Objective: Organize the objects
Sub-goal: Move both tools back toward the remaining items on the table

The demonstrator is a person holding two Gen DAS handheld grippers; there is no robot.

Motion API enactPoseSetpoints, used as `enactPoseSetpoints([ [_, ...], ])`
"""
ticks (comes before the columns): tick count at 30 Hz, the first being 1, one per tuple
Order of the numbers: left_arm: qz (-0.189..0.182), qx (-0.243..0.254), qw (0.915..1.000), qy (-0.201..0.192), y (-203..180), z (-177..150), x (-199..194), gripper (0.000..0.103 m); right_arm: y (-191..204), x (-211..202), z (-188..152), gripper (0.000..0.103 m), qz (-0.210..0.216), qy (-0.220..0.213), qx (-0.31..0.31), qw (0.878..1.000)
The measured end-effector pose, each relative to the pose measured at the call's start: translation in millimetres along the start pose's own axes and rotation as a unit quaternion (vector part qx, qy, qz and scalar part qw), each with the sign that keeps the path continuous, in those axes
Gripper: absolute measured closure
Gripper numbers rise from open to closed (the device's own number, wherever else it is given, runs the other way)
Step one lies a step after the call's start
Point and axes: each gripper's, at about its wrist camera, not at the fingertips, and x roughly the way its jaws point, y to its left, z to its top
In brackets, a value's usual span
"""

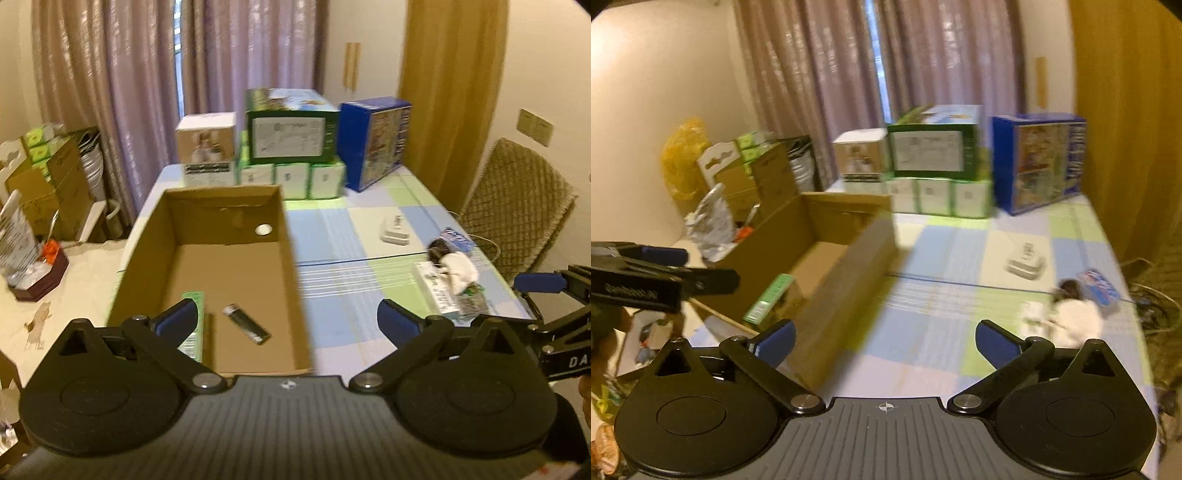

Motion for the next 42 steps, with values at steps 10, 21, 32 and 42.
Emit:
enactPoseSetpoints([
  [10,-0.06,0.036,0.9975,-0.003,-77.7,1.7,9.0,0.001,-92.5,-56.8,-41.2,0.002,-0.11,-0.022,0.076,0.991],
  [21,-0.082,0.065,0.9936,0.042,-136.2,-17.0,60.9,0.001,-155.9,-69.7,-67.2,0.002,-0.157,-0.013,0.119,0.98],
  [32,-0.082,0.08,0.9907,0.074,-152.1,-21.4,115.2,0.001,-187.9,-23.9,-75.0,0.002,-0.148,0.027,0.095,0.984],
  [42,-0.081,0.091,0.9877,0.098,-165.5,-23.1,175.4,0.002,-210.6,25.6,-80.7,0.002,-0.139,0.059,0.09,0.984],
])
